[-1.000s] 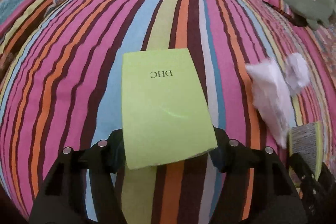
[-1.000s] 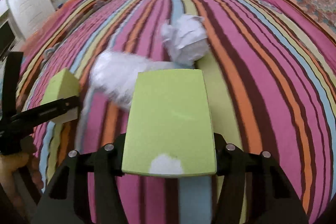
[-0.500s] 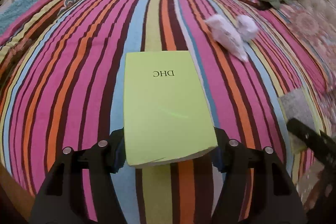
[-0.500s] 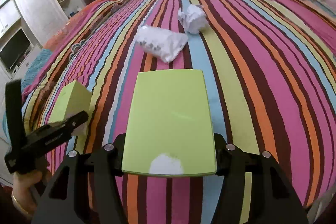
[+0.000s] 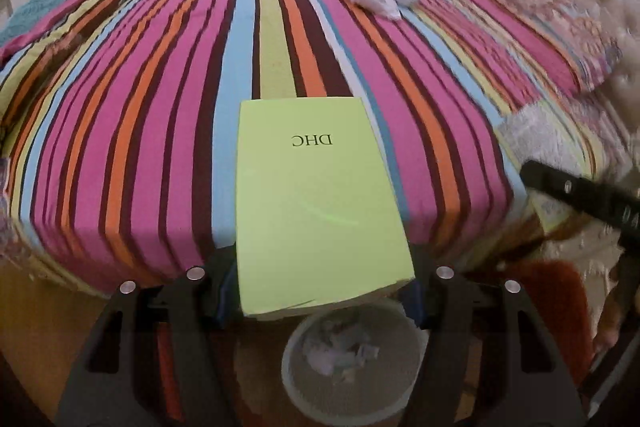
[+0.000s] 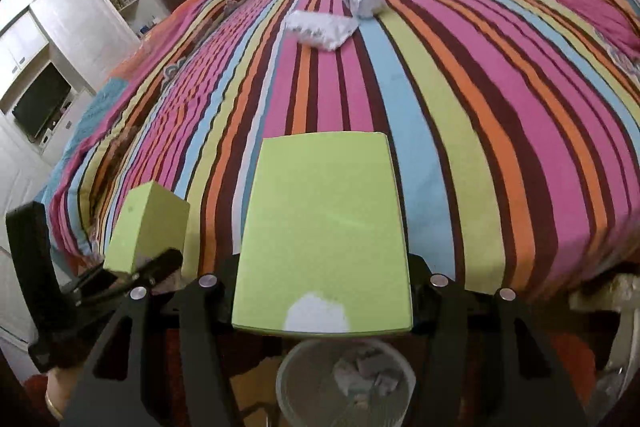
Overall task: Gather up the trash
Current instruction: 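Carry both lime-green boxes down over the wastebasket with both tools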
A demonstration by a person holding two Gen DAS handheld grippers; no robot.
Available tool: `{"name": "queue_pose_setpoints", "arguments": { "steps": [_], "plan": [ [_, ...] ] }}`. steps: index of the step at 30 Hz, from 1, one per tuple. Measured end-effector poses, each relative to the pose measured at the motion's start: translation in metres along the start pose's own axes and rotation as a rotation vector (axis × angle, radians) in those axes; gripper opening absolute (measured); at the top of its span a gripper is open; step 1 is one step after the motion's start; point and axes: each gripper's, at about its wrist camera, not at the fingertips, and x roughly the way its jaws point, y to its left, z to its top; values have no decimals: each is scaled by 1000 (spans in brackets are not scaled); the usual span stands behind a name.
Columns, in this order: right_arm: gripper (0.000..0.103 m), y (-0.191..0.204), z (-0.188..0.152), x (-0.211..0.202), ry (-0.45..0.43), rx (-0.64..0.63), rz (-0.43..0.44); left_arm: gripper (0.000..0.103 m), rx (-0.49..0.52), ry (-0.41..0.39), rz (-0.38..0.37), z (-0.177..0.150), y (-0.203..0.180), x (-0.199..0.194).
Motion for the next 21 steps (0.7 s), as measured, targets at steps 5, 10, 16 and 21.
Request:
{"name": "queue_pose_setpoints", "arguments": {
  "steps": [5, 10, 16, 21],
  "plan": [
    [54, 4, -34, -7, 31, 21, -6, 62, 21, 58, -13, -41, -9, -2],
    [54, 8, -61, -6, 94, 40, 20, 62, 39, 113, -34, -72, -21, 5],
    [54, 6, -87, -1, 181, 53, 20, 62, 71, 152, -12, -96, -26, 8],
    [54, -1, -105, 5, 246, 90, 12, 62, 50, 180, -20, -104, -24, 7]
  ]
}}
